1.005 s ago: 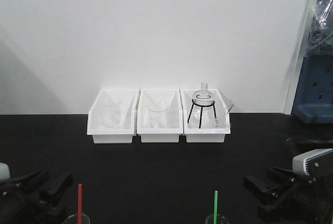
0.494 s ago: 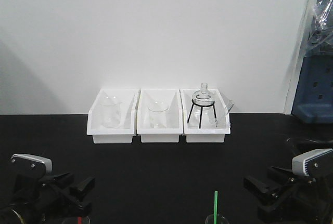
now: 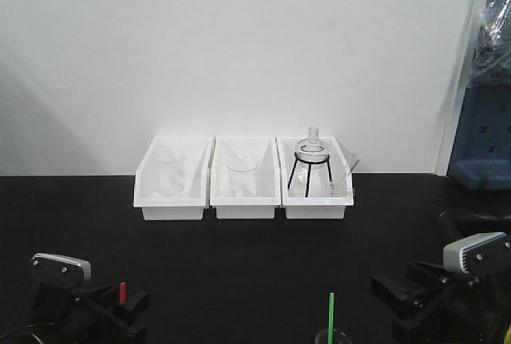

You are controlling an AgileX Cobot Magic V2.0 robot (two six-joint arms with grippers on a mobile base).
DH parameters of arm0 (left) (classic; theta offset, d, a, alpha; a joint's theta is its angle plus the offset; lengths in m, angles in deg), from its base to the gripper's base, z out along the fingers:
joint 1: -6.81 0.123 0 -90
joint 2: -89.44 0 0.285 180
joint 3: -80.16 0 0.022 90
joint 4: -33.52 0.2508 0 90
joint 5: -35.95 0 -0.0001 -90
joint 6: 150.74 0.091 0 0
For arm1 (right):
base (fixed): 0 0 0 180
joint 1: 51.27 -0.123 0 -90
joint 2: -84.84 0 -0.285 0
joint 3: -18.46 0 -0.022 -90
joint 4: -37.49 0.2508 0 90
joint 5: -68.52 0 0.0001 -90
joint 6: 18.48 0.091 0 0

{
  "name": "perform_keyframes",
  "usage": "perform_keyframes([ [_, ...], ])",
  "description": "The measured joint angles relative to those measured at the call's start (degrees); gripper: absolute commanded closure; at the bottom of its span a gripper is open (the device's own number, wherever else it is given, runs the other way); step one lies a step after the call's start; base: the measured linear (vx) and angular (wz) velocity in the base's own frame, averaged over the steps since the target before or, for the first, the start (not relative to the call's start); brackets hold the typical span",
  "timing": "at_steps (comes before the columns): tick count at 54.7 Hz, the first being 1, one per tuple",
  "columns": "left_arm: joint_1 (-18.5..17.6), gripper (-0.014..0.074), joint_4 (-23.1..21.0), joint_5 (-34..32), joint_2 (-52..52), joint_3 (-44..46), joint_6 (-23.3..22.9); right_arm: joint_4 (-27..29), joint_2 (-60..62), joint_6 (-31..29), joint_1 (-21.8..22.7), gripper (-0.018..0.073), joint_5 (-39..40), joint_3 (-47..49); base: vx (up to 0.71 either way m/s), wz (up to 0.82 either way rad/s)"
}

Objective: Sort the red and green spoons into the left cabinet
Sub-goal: 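Lower left gripper to red spoon and right gripper to green spoon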

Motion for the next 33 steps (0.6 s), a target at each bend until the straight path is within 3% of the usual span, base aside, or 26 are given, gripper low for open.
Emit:
perform_keyframes([
  [18, 0.0, 0.0255, 0.0, -0.9, 0.1, 0.0, 0.0, -0.1, -9.4, -0.1, -0.4, 0.0091, 6.1, 3.9, 0.0, 0.0],
  [33, 0.0, 0.0391, 0.0, -0.9, 0.1, 0.0, 0.0, 1.4, -15.9, -4.9, -8.0, 0.0091, 2.4, 10.1, 0.0, 0.0],
])
